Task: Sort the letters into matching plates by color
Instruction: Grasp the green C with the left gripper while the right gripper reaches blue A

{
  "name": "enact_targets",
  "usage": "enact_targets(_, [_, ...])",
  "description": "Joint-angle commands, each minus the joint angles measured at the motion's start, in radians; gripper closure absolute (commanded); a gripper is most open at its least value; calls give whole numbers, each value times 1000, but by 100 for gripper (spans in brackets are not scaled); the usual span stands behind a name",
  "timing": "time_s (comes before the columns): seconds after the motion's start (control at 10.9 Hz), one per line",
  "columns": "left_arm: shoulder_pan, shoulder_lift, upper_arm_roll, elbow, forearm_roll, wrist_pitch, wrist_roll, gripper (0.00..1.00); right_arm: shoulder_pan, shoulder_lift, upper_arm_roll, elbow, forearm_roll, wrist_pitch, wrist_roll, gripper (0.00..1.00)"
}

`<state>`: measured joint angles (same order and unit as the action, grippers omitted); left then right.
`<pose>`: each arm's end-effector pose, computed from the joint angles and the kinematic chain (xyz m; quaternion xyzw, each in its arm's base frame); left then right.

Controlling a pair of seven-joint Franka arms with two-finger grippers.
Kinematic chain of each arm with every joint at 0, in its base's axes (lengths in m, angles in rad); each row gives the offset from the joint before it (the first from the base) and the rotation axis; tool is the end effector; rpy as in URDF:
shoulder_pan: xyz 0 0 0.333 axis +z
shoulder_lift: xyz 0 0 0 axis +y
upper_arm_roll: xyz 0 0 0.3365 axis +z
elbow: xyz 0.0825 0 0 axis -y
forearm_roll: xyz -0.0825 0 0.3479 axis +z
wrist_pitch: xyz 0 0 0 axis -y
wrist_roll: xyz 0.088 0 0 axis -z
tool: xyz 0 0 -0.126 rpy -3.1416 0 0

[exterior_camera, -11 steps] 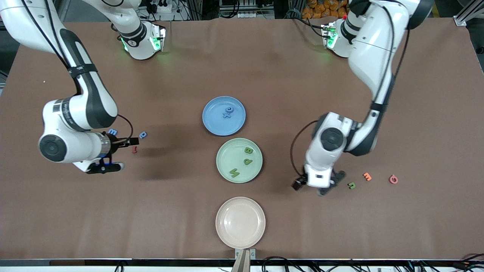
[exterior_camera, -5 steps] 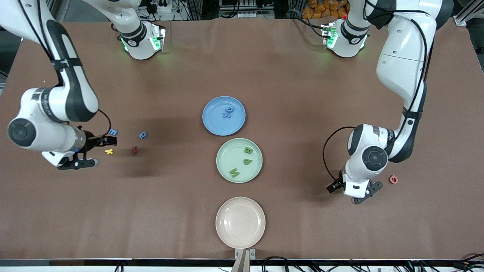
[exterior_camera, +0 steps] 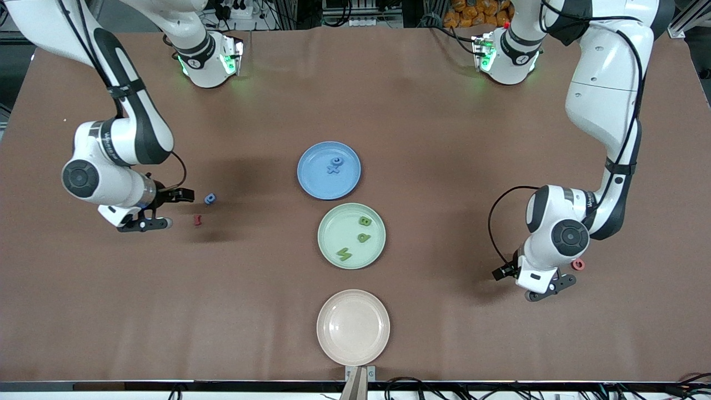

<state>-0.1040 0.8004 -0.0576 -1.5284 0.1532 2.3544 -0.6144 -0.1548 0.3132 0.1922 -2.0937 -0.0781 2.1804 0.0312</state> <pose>0.6924 -0.1016 0.2059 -0.9828 -0.1809 -0.0260 0.0266 0.5343 0.0138 0.2852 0.9936 0.0275 -0.1094 0.0034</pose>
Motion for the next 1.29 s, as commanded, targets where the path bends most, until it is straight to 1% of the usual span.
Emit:
enact_targets(0.0, [12,23,-8,13,19,-12,56,0,-31,-22,107,-60,-3,24,255,2])
enact_targets(0.09, [12,25,-8,14,19,-7,56,0,-34,-10,119,-69,-8,32,292,2])
enact_targets(0.18, [12,25,-8,14,19,-7,65,0,-49,-10,119,-103,-9,76,292,3])
enact_targets(0.28, [21,26,-7,16,19,-4,85,0,-52,-10,119,-144,-26,123,294,9])
enact_targets(0.37, [29,26,-7,16,17,8,102,0,-61,-10,119,-169,-29,151,299,10])
enact_targets(0.46, [35,28,-7,14,17,22,107,0,-78,-3,119,-173,-29,156,300,14])
enact_targets(0.64, [35,37,-8,14,17,46,105,0,-83,19,121,-174,-29,192,308,27])
enact_targets(0.74, [35,37,-8,14,17,46,104,0,-83,32,119,-171,-28,212,346,32])
enact_targets(0.83, [35,37,-8,14,17,46,104,0,-83,40,121,-172,-26,251,428,36])
enact_targets(0.92, [35,39,-8,14,17,46,102,0,-78,49,124,-172,-26,263,522,38])
enact_targets(1.01, [33,39,-7,14,17,46,102,0,-77,49,139,-172,-26,262,579,38])
enact_targets(1.11, [33,39,-7,14,17,48,102,0,-78,50,139,-172,-28,250,593,38])
enact_targets(1.2, [33,39,-8,14,17,48,90,35,-89,50,139,-177,-28,248,634,38])
